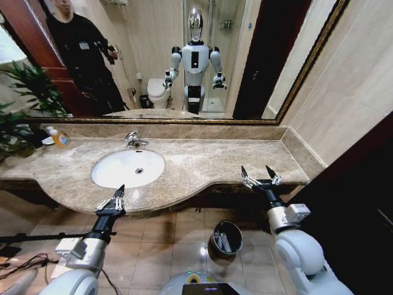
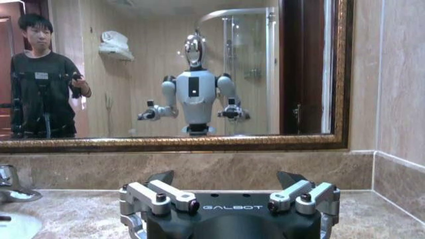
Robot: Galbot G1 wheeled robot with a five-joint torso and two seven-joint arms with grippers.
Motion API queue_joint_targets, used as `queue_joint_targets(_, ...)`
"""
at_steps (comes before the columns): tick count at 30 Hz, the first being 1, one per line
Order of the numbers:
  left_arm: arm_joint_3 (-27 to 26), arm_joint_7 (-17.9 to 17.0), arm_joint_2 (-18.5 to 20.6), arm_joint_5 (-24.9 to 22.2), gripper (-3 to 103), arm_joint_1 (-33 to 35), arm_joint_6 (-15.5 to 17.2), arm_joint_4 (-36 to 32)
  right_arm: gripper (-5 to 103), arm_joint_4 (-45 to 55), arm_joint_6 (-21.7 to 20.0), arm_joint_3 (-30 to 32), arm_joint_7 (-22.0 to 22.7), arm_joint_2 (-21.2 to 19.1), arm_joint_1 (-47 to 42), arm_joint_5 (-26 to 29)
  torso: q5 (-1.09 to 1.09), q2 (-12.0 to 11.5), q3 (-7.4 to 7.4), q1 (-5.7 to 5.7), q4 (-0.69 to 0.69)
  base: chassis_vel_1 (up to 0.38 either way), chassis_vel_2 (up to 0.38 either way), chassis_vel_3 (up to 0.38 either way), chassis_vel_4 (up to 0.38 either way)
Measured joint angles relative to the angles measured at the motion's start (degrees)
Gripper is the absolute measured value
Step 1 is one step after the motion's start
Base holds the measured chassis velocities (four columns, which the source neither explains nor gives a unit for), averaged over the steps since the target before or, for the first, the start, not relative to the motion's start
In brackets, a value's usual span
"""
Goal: Pick up the trash from the sink and place it in the trash bin.
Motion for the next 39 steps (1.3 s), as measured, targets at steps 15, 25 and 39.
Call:
queue_joint_targets(15,0.0,0.0,0.0,0.0,0,0.0,0.0,0.0,100,-6.37,5.91,6.88,-8.02,-0.62,-2.25,3.69,0.0,0.0,0.0,0.0,-0.01,0.0,0.0,0.0,0.0)
queue_joint_targets(25,0.0,0.0,0.0,0.0,0,0.0,0.0,0.0,100,-7.64,6.52,6.86,-7.49,-0.56,-1.59,2.94,0.0,0.0,0.0,0.0,0.0,0.0,0.0,0.0,0.0)
queue_joint_targets(39,0.0,0.0,0.0,0.0,0,0.0,0.0,0.0,100,-7.51,6.38,6.76,-7.31,-0.52,-1.56,2.83,0.0,0.0,0.0,0.0,0.0,0.0,0.0,0.0,0.0)
